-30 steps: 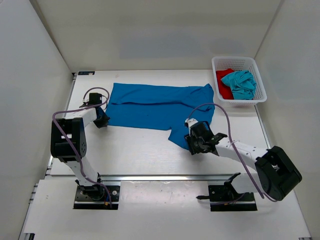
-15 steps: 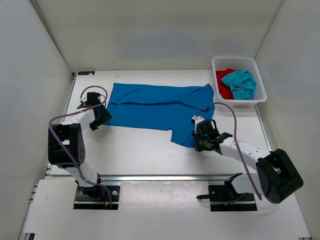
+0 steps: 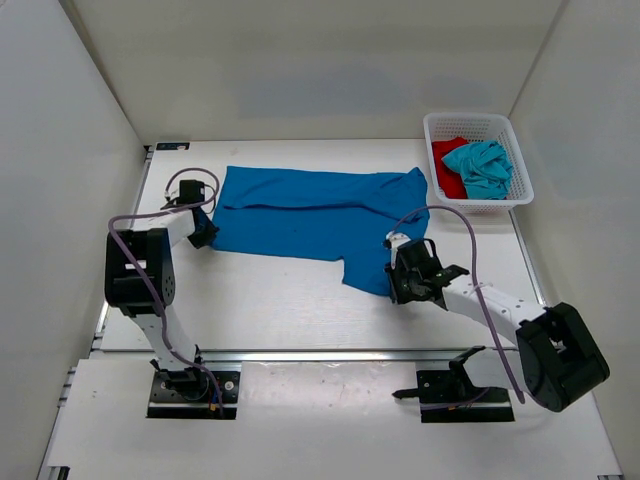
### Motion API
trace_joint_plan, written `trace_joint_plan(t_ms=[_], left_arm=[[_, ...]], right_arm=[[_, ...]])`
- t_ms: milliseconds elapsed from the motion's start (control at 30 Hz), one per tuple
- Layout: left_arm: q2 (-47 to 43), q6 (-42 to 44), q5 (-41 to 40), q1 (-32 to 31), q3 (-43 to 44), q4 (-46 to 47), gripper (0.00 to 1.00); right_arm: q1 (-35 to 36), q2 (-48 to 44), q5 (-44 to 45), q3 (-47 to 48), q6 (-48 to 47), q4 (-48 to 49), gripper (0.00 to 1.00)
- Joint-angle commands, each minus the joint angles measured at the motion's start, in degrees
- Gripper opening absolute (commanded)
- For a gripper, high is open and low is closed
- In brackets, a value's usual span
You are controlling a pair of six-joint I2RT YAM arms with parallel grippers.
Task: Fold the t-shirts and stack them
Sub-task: Grap the side of the flattened tshirt closest away from the robot with both arms, then fold the other side of the tshirt into a rectangle
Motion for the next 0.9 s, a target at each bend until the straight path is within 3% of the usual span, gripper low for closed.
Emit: trace_joint_plan(t_ms=[0, 267, 367, 533, 867], left_arm=[[-2.0, 1.0, -2.4, -0.5, -1.3, -2.4, 0.0], [-17.1, -2.2, -2.4, 0.3, -13.6, -9.5, 0.0], [-16.7, -1.9, -1.0, -0.7, -10.4, -10.4, 0.0], [-14.1, -2.1, 1.4, -2.0, -2.1, -10.3, 0.0], [-6.3, -3.5, 3.7, -1.5, 6.3, -8.0, 0.0]], right_arm=[[0.7, -4.5, -1.0, 0.0, -1.4, -2.3, 0.0], [1.7, -13.6, -5.9, 2.7, 1.8, -12.5, 0.0], [-0.9, -13.0, -6.0, 4.9, -1.4, -12.4, 0.01], [-6.9, -5.8, -4.0, 10.5, -8.3, -3.7, 0.0], [-10.9, 9.9, 1.1, 28.1, -8.3, 2.0, 0.0]])
